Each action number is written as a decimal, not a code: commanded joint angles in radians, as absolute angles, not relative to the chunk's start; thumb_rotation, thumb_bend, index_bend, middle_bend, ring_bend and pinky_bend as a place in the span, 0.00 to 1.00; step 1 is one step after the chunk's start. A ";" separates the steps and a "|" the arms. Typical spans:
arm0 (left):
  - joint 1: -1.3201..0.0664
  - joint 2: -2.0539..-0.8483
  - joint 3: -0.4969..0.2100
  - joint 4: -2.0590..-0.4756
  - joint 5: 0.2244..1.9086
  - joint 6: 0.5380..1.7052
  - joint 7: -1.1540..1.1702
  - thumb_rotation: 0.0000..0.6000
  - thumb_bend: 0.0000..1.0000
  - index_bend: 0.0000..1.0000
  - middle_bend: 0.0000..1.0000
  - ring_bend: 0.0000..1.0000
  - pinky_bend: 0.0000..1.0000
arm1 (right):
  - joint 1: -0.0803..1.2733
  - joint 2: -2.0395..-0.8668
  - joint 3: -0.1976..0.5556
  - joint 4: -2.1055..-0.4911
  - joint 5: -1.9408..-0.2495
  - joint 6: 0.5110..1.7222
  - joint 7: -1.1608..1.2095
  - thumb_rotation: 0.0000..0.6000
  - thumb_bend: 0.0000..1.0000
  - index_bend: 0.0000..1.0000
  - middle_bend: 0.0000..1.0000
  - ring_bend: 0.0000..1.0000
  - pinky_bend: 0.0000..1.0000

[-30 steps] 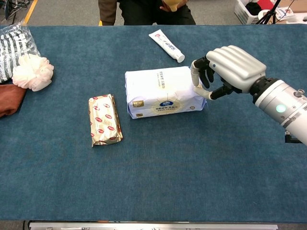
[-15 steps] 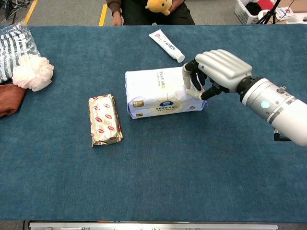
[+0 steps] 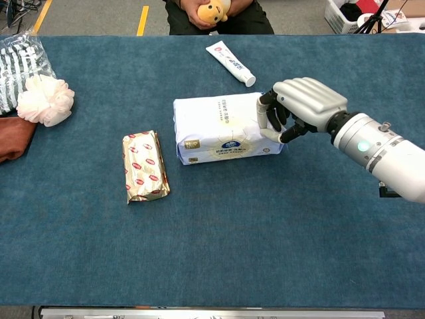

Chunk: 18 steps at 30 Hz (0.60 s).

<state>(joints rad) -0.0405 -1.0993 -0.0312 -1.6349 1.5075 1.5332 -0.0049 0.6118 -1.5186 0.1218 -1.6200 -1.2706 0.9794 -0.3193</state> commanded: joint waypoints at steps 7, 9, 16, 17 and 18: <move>-0.038 -1.099 -0.032 -1.635 1.508 1.536 -0.007 1.00 0.35 0.24 0.23 0.18 0.25 | 0.616 -1.511 0.114 -1.637 -1.276 0.994 -0.341 1.00 0.33 0.60 0.73 0.61 0.49; -0.038 -1.099 -0.032 -1.634 1.508 1.537 -0.009 1.00 0.35 0.24 0.23 0.18 0.25 | 0.610 -1.497 0.114 -1.660 -1.291 1.014 -0.340 1.00 0.33 0.60 0.73 0.61 0.49; -0.041 -1.101 -0.031 -1.631 1.511 1.532 -0.006 1.00 0.35 0.24 0.23 0.18 0.25 | 0.607 -1.472 0.115 -1.691 -1.305 1.033 -0.335 1.00 0.33 0.60 0.73 0.61 0.49; -0.041 -1.102 -0.031 -1.631 1.510 1.531 -0.006 1.00 0.35 0.24 0.23 0.18 0.25 | 0.611 -1.477 0.115 -1.683 -1.299 1.026 -0.335 1.00 0.33 0.60 0.73 0.61 0.49; -0.041 -1.102 -0.031 -1.630 1.510 1.531 -0.005 1.00 0.35 0.24 0.23 0.18 0.25 | 0.614 -1.482 0.115 -1.676 -1.294 1.020 -0.335 1.00 0.33 0.60 0.73 0.61 0.49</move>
<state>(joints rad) -0.0405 -1.1020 -0.0307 -1.6305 1.5099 1.5307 -0.0052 0.6102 -1.4776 0.1150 -1.6822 -1.2991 1.0254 -0.3350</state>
